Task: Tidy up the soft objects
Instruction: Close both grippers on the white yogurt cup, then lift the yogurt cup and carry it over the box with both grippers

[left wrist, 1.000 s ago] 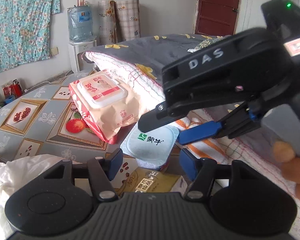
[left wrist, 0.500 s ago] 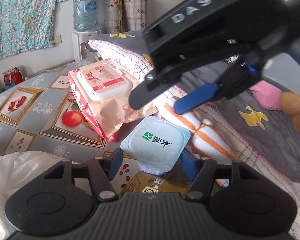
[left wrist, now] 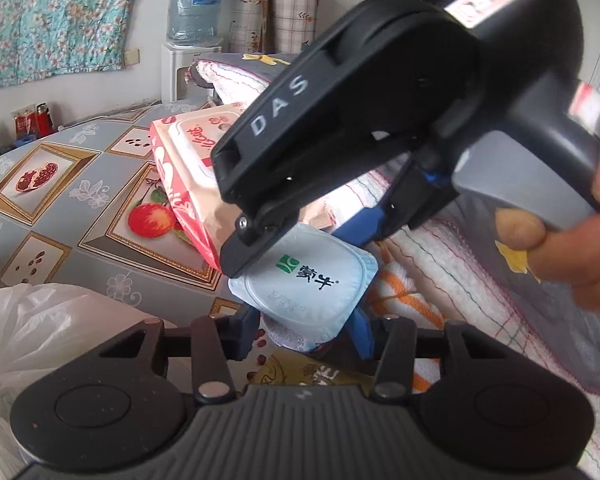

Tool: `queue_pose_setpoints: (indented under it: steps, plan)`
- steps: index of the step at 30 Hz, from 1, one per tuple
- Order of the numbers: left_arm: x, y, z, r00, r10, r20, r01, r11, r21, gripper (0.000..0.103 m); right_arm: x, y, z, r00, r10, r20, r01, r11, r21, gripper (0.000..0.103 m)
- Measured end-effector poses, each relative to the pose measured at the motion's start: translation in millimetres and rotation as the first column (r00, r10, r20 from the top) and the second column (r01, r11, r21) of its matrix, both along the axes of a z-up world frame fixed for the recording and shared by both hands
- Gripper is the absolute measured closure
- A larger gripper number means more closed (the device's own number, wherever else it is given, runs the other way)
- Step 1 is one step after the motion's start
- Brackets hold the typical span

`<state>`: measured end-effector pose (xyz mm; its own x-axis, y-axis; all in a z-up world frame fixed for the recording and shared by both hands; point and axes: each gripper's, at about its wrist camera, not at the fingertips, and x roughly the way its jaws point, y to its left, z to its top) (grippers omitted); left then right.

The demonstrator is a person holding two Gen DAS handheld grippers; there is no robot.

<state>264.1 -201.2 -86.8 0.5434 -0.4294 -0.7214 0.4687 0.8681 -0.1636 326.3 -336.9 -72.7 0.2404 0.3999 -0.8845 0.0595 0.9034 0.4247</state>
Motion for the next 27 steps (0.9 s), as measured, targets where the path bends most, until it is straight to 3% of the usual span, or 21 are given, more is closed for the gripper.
queue_pose_setpoints:
  steps: [7,11,22,27]
  plan:
    - [-17,5,20,0.999,0.023,0.047,-0.022,1.0,-0.014,0.055,-20,-8,27,0.995,-0.038,0.096,0.036,0.999,0.024,0.066]
    - [-34,10,44,0.995,0.047,0.092,-0.044,0.998,-0.038,0.055,-39,-11,57,0.984,-0.058,0.167,0.049,0.997,0.059,0.073]
    - [-99,58,142,0.955,0.139,0.26,-0.123,0.989,-0.076,0.055,-106,40,173,0.916,0.01,0.401,-0.054,0.994,0.098,0.076]
    - [-125,108,167,0.944,0.211,0.254,-0.193,0.977,-0.095,0.055,-125,90,197,0.891,0.074,0.448,-0.155,0.977,0.146,0.076]
